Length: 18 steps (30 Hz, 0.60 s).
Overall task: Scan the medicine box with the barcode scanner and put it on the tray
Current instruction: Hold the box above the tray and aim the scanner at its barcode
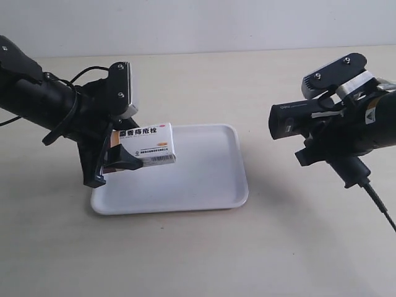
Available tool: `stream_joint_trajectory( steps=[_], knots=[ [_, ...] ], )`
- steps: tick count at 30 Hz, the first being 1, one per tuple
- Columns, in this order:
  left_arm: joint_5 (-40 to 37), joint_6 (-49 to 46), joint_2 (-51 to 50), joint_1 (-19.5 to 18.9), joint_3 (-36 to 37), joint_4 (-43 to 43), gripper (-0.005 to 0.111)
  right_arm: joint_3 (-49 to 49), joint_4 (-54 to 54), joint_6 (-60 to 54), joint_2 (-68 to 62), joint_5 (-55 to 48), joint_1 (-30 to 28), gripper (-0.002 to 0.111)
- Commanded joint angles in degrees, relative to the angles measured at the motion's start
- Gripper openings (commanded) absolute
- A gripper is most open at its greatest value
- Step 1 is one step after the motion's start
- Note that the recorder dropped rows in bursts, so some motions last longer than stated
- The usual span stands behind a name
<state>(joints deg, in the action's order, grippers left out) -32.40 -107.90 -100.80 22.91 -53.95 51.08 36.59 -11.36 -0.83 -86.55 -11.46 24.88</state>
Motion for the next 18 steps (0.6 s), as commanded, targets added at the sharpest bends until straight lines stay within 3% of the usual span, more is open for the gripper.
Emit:
stream_joint_trajectory(
  steps=[1,9,18],
  knots=[
    [-1.5,-1.0,0.0,-0.1,-0.1,0.6,0.0,0.1,0.0,-0.3,-2.3,3.6,-0.2,0.0],
    [-6.1,-10.5,0.0,-0.1,-0.1,6.7,0.0,0.1,0.0,-0.3,-6.1,6.5,-0.2,0.0],
    [-3.4,-10.5,0.0,-0.1,-0.1,6.3,0.0,0.1,1.4,-0.3,1.3,-2.0,-0.2,0.0]
  ],
)
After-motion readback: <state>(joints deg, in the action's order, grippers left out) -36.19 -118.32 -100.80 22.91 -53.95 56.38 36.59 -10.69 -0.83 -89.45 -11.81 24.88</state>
